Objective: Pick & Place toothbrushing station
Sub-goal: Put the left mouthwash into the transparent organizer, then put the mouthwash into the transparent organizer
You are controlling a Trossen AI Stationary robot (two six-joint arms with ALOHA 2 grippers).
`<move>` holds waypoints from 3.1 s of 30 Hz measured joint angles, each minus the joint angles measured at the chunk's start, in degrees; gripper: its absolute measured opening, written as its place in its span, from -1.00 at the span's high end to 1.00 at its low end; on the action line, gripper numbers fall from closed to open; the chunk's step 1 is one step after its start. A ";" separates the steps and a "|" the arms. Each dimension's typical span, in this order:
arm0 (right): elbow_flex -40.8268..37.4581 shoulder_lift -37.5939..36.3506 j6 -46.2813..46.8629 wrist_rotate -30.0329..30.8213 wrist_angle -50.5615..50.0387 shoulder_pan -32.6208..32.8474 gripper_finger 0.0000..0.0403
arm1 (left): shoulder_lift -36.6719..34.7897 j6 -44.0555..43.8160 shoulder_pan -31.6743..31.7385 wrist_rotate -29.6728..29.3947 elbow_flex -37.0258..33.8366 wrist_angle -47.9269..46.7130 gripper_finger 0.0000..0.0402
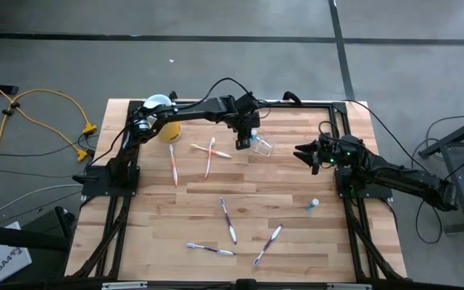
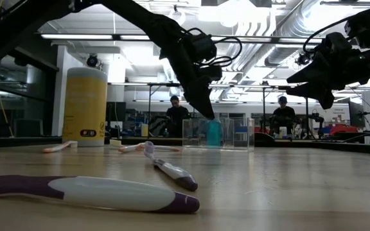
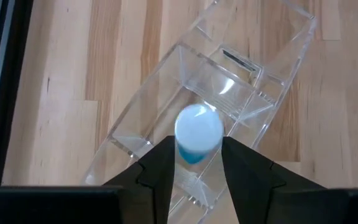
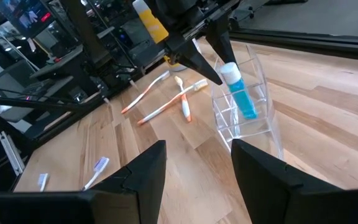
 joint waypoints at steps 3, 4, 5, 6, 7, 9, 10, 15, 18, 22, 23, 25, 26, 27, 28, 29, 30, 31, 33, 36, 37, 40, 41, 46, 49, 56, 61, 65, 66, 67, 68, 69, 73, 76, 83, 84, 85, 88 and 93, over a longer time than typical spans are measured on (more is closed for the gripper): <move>0.00 0.00 -0.02 0.00 0.00 -0.02 0.14 | 0.00 0.60 -0.48 -0.09 0.00 0.24 0.36; 0.00 0.01 -0.01 0.00 0.00 -0.02 0.14 | 0.00 1.15 -0.70 -0.14 0.00 0.50 0.36; 0.00 0.00 0.00 -0.02 0.00 0.00 0.14 | 0.00 1.58 -0.97 -0.35 0.00 0.73 0.36; 0.00 0.00 -0.02 -0.01 0.00 -0.01 0.14 | 0.00 1.80 -1.23 -0.58 0.00 1.00 0.35; 0.00 0.00 -0.02 -0.02 0.00 -0.01 0.14 | 0.00 1.90 -1.48 -1.03 0.00 1.31 0.35; 0.00 0.00 -0.02 -0.02 0.00 -0.02 0.14 | 0.00 2.36 -1.86 -2.57 0.00 1.89 0.35; 0.00 0.01 -0.02 -0.02 0.00 0.00 0.14 | 0.00 3.03 -2.04 -3.54 0.00 2.11 0.35; 0.00 0.00 0.00 -0.04 0.00 -0.02 0.14 | -0.01 4.55 -2.08 -6.08 0.92 2.64 0.35; 0.00 0.00 -0.01 -0.92 0.00 -0.01 0.14 | -0.02 4.73 -2.03 -6.12 1.86 2.79 0.35; 0.00 0.00 -0.02 -1.49 0.00 -0.02 0.14 | -0.03 4.75 -2.03 -6.10 3.43 2.69 0.35; 0.00 0.00 -0.02 -1.51 0.00 0.00 0.14 | -0.07 4.73 -2.03 -6.10 3.68 2.81 0.35; 0.00 0.00 -0.02 -1.51 0.00 0.00 0.14 | -0.07 4.71 -2.05 -6.10 4.21 2.45 0.35; 0.00 0.00 -0.02 -1.51 0.00 -0.01 0.14 | -0.07 4.69 -2.12 -6.10 4.44 2.50 0.35; 0.00 0.00 -0.02 -1.49 0.00 -0.02 0.14 | -0.07 4.69 -2.24 -6.08 4.67 2.54 0.35; 0.00 0.01 -0.02 -1.51 0.00 -0.02 0.14 | -0.07 4.69 -2.39 -6.10 5.13 2.42 0.35; 0.00 0.01 -0.02 -1.51 0.00 0.00 0.14 | -0.07 4.54 -2.50 -6.08 5.39 2.44 0.35; 0.00 0.00 -0.02 -1.51 0.00 0.00 0.14 | -0.09 4.27 -2.74 -6.10 5.55 2.40 0.35; 0.00 0.02 -0.02 -1.51 0.00 0.00 0.14 | -0.13 3.79 -3.02 -6.10 5.68 2.34 0.35; 0.00 0.00 -0.02 -1.99 -0.02 -0.02 0.14 | -0.50 2.50 -3.81 -6.09 5.68 1.60 0.35; 0.00 0.00 -0.06 -3.56 0.07 -0.01 0.14 | -2.07 0.07 -5.40 -6.03 5.68 -1.50 0.36; 0.00 0.01 -0.36 -3.98 0.22 -0.02 0.14 | -2.84 -0.77 -6.00 -6.03 5.68 -1.81 0.37; 0.00 -0.02 -1.93 -4.24 1.85 -0.02 0.14 | -5.26 -3.41 -8.19 -6.03 5.73 -4.54 0.43; 0.00 0.00 -2.33 -4.28 2.87 0.00 0.14 | -6.06 -3.77 -9.08 -6.03 5.73 -5.13 0.46; 0.00 -0.02 -3.44 -6.89 8.86 0.00 0.14 | -11.25 -4.69 -13.70 -5.49 5.73 -10.25 0.55; 0.00 -0.02 -3.45 -9.73 10.61 0.00 0.14 | -13.15 -4.80 -16.28 -2.59 5.73 -14.13 0.57; 0.00 -0.01 -3.45 -12.00 10.78 0.00 0.14 | -14.56 -9.16 -21.12 1.27 5.57 -22.85 0.69; 0.00 -0.02 -3.45 -13.44 10.80 0.00 0.14 | -14.56 -12.36 -24.93 1.26 5.51 -28.16 0.86; 0.00 -0.02 -3.45 -13.42 10.80 0.00 0.14 | -14.56 -15.83 -27.83 1.22 5.49 -30.63 0.92; 0.00 -0.02 -3.45 -13.42 10.78 -0.01 0.14 | -14.56 -16.49 -28.45 1.22 5.49 -31.40 0.93; 0.00 -0.01 -3.45 -13.42 10.79 0.00 0.14 | -14.56 -16.64 -29.09 1.29 5.49 -31.70 0.93; 0.00 -0.02 -3.45 -13.42 10.80 0.00 0.14 | -14.56 -16.55 -29.73 1.72 5.46 -31.69 0.93; 0.00 -0.02 -3.45 -13.42 10.80 0.00 0.14 | -14.56 -16.39 -30.49 2.65 5.46 -31.68 0.93; 0.00 -0.02 -3.45 -13.40 10.80 -0.02 0.14 | -14.59 -12.35 -33.50 7.51 5.46 -31.34 0.93; 0.00 -0.02 -3.45 -13.39 10.81 -0.01 0.14 | -15.82 -11.68 -35.30 10.91 5.44 -30.98 0.93; 0.00 -0.02 -2.12 -13.62 11.76 -0.02 0.14 | -22.28 -5.32 -35.93 23.55 3.44 -30.71 0.93; 0.00 -0.01 -1.64 -14.03 12.07 -0.02 0.14 | -23.85 -4.14 -35.81 25.87 2.00 -30.52 0.93; 0.00 0.00 -1.45 -14.55 12.44 0.00 0.14 | -25.48 -2.89 -35.46 28.50 -0.03 -30.14 0.93; 0.00 -0.02 -1.38 -15.53 13.27 0.00 0.14 | -31.00 -0.23 -34.27 36.43 -8.43 -25.97 0.93; 0.00 0.00 -1.43 -15.91 14.42 -0.01 0.14 | -41.27 -4.66 -31.35 39.39 -25.72 -13.27 0.93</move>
